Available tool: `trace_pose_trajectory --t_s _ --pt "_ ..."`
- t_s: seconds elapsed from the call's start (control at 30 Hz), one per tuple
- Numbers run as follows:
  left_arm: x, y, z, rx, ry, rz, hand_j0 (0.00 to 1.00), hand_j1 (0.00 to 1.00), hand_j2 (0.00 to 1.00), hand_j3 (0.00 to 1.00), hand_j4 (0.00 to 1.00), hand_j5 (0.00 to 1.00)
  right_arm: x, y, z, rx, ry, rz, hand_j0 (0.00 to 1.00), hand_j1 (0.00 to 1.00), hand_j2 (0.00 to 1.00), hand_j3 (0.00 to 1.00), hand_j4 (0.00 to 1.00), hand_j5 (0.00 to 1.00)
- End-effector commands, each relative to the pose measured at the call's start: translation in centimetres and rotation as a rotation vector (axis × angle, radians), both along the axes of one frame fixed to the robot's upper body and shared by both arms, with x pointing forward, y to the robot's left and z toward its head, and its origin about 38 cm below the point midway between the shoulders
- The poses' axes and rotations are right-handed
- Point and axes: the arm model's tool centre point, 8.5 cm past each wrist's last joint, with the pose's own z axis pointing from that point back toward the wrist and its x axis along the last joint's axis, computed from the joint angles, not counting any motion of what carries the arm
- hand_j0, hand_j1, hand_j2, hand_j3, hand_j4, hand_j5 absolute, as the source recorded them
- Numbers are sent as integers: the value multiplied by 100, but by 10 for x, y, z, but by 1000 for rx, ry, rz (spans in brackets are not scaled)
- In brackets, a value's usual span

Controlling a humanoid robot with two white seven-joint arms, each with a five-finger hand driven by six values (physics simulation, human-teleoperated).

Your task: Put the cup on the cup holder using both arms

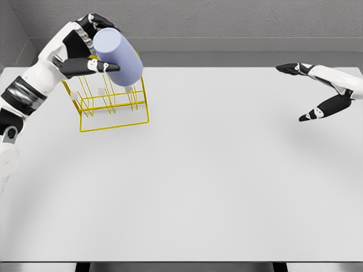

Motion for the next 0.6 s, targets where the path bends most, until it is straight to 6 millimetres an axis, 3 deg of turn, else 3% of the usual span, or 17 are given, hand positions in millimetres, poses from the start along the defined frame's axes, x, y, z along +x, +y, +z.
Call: trace_pose_trajectory --t_s 0.0,0.57 --pt "2 3 -4 1 13 11 36 36 36 36 36 36 0 1 0 3 4 1 100 100 100 100 100 100" --pt "1 5 -13 8 34 17 36 36 36 36 36 36 0 1 -1 3 5 2 100 100 100 100 100 100"
